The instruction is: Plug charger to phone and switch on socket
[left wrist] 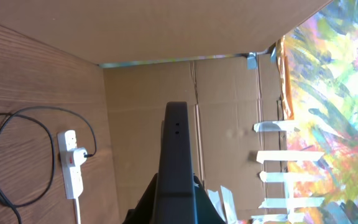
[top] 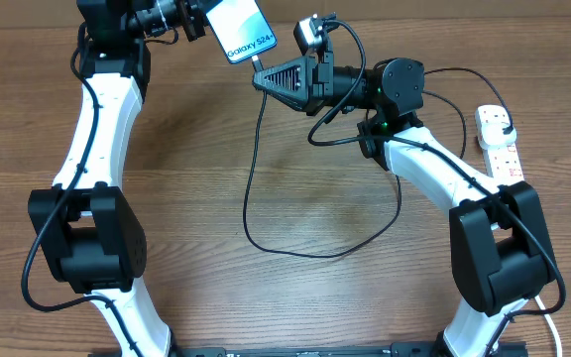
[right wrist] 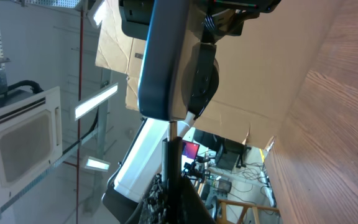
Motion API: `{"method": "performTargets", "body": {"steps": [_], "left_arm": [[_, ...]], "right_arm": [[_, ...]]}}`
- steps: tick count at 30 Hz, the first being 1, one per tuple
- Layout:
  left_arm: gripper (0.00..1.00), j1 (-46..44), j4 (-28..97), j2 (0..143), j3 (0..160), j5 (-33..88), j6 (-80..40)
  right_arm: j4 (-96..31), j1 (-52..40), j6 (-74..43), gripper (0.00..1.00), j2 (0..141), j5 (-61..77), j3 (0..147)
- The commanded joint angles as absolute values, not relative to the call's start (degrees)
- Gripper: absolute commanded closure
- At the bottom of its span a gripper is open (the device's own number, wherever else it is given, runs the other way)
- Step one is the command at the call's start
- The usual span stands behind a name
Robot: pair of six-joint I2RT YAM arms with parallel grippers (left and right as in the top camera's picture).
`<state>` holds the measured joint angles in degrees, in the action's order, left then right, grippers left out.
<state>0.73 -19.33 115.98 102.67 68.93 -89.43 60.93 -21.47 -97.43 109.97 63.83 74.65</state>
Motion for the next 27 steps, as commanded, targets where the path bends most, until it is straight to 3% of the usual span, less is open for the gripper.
{"method": "performTargets", "body": {"steps": [1,27], "left_arm": [[0.96,-0.1,-20.0,115.0,103.8,70.6,-88.3],[0.96,0.1,-20.0,115.0,103.8,70.9,-88.3]], "right_arm": [[61.0,-21.3,-97.3,0.96,108.3,60.9,75.5],[61.0,-20.5,-97.3,0.96,108.3,60.5,75.5]]}}
